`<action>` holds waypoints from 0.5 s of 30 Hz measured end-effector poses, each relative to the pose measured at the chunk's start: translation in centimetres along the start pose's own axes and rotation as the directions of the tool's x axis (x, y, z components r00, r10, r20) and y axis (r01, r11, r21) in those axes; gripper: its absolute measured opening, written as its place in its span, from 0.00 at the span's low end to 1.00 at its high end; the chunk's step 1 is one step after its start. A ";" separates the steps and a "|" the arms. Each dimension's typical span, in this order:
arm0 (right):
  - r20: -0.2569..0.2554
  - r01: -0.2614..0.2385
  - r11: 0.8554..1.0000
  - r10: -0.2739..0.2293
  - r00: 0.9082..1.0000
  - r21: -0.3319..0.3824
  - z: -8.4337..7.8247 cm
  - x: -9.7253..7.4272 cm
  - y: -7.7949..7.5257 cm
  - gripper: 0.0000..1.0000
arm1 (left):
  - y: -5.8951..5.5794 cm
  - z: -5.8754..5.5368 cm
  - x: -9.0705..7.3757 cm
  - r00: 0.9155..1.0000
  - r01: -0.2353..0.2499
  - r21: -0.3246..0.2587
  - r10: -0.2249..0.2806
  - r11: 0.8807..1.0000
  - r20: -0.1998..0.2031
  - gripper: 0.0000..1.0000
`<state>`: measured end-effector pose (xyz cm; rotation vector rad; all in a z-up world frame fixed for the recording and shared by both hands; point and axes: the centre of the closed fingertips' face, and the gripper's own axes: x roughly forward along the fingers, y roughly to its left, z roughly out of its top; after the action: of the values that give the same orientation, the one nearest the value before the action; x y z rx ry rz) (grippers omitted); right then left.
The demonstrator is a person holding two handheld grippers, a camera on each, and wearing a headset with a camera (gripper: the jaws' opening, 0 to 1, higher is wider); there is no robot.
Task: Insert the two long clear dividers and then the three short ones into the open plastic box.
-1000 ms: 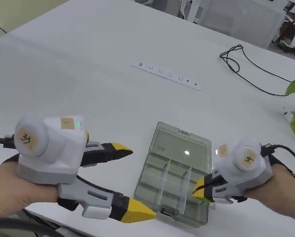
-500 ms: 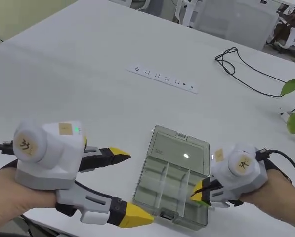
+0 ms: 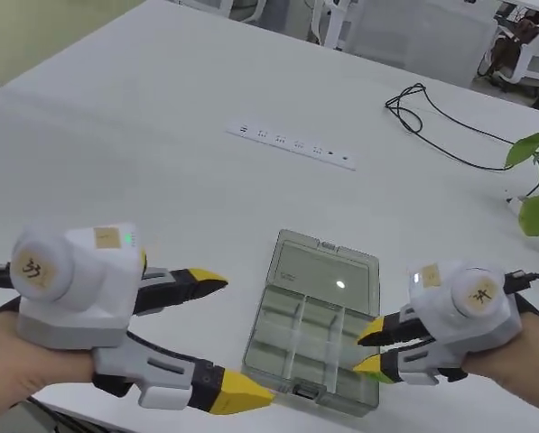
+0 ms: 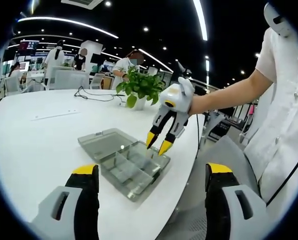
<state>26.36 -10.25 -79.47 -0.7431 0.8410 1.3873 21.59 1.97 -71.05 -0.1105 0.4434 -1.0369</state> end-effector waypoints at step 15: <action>0.112 0.091 0.989 -0.105 0.988 0.118 -0.3 -3.4 0.2 0.43 | 0.8 -0.2 -0.7 1.000 -0.023 0.015 0.023 1.000 -0.005 1.00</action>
<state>26.16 -12.26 -76.69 -0.6018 0.7732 1.2723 21.80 3.00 -71.26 -0.0890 0.4410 -1.0180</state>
